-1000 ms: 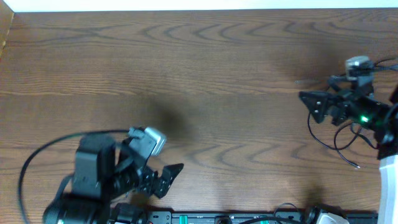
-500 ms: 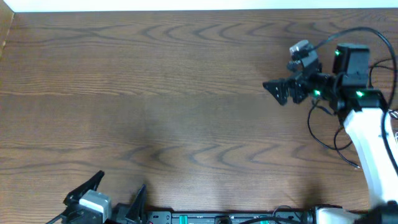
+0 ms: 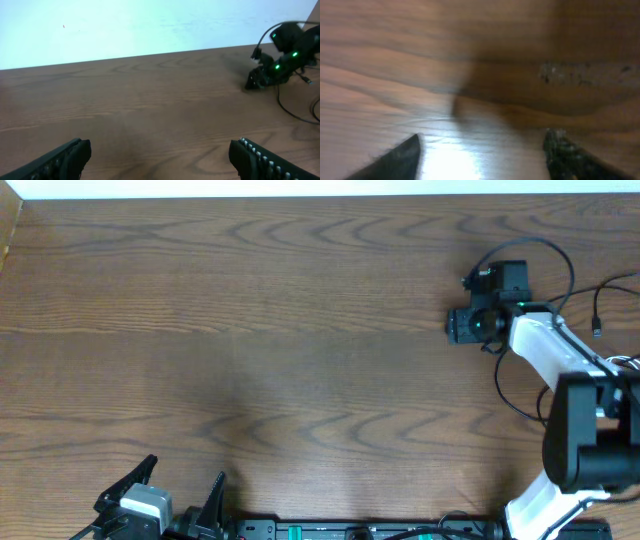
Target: Untangle cables
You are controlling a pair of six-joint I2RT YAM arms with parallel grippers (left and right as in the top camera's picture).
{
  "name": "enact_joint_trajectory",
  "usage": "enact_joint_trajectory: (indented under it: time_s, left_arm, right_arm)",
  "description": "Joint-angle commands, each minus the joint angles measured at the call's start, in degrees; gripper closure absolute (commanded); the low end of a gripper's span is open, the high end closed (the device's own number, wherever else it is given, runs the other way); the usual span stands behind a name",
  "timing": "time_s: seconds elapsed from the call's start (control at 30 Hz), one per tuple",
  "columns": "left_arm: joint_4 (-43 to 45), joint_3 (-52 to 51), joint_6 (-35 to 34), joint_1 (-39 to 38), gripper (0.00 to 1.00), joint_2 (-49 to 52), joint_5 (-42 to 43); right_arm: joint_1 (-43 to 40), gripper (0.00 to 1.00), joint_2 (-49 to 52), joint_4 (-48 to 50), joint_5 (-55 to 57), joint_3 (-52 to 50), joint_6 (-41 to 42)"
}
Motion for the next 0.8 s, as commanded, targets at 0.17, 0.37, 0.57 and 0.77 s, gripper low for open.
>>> enact_joint_trajectory:
  time_s: [0.17,0.37,0.57,0.77]
  left_arm:
    - [-0.1,0.2,-0.5,0.2,0.06,-0.1,-0.8]
    - [-0.1,0.2,-0.5,0.2,0.06,-0.1,-0.8]
    - [-0.1,0.2,-0.5,0.2,0.06,-0.1,-0.8]
    - [-0.1,0.2,-0.4,0.2,0.06,-0.1,-0.8]
  right_arm:
    - [0.3,0.99,5.7,0.2,5.0,0.1,8.7]
    - [0.3,0.98,5.8,-4.2,10.8,0.0,20.9]
    - [0.3,0.99,5.8,-8.7,17.0,-2.8,34.2]
    - [0.2,0.98,5.8,-8.0,23.1,-8.7,42.9]
